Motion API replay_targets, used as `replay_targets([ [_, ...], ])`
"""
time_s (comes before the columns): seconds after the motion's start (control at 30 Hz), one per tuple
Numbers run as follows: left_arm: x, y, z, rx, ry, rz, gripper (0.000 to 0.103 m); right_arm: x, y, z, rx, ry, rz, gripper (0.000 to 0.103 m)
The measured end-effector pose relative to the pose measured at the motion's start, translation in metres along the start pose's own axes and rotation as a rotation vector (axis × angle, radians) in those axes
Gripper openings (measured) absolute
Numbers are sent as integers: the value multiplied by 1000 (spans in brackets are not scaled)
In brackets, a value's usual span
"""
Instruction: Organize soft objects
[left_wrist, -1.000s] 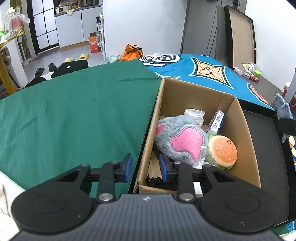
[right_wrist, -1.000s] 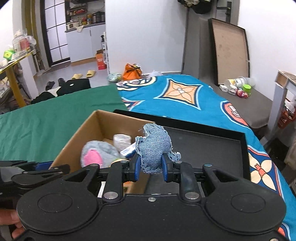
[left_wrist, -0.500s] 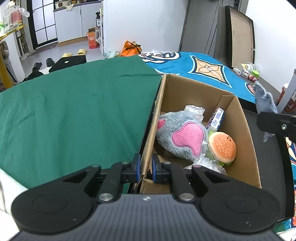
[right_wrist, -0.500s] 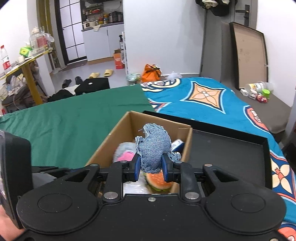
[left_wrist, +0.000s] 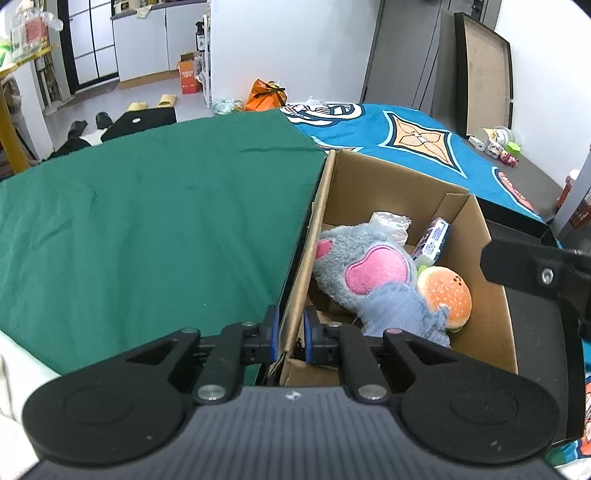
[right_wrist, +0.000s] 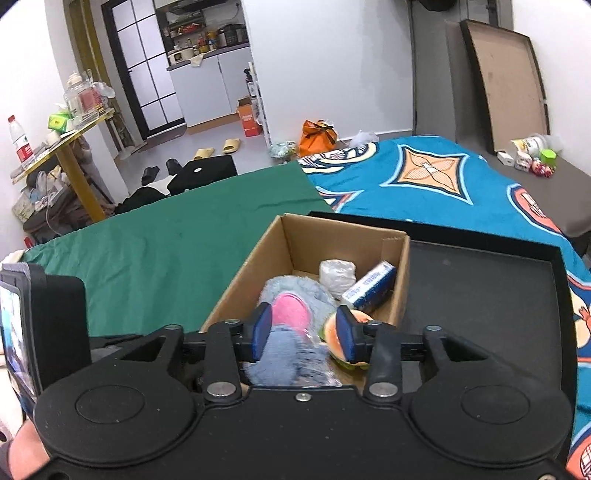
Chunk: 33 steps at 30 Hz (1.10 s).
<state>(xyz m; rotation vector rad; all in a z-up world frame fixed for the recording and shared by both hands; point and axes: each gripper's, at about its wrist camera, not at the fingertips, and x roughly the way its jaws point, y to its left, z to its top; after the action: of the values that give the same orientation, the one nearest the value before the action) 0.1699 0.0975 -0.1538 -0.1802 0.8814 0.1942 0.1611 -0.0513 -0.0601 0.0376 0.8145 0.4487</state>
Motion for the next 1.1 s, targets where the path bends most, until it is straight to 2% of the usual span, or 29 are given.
replay_targets([
  [0.23, -8, -5, 2, 30, 12, 14, 15, -13, -24, -13, 63, 2, -28, 42],
  [0.37, -14, -3, 5, 8, 21, 19, 17, -24, -34, -18, 84, -9, -40, 46],
  [0.8, -53, -24, 9, 76, -19, 24, 40, -51, -70, -34, 176, -37, -34, 49],
  [1.1, -82, -42, 10, 111, -44, 37, 60, -80, -86, -38, 241, -95, -20, 63],
])
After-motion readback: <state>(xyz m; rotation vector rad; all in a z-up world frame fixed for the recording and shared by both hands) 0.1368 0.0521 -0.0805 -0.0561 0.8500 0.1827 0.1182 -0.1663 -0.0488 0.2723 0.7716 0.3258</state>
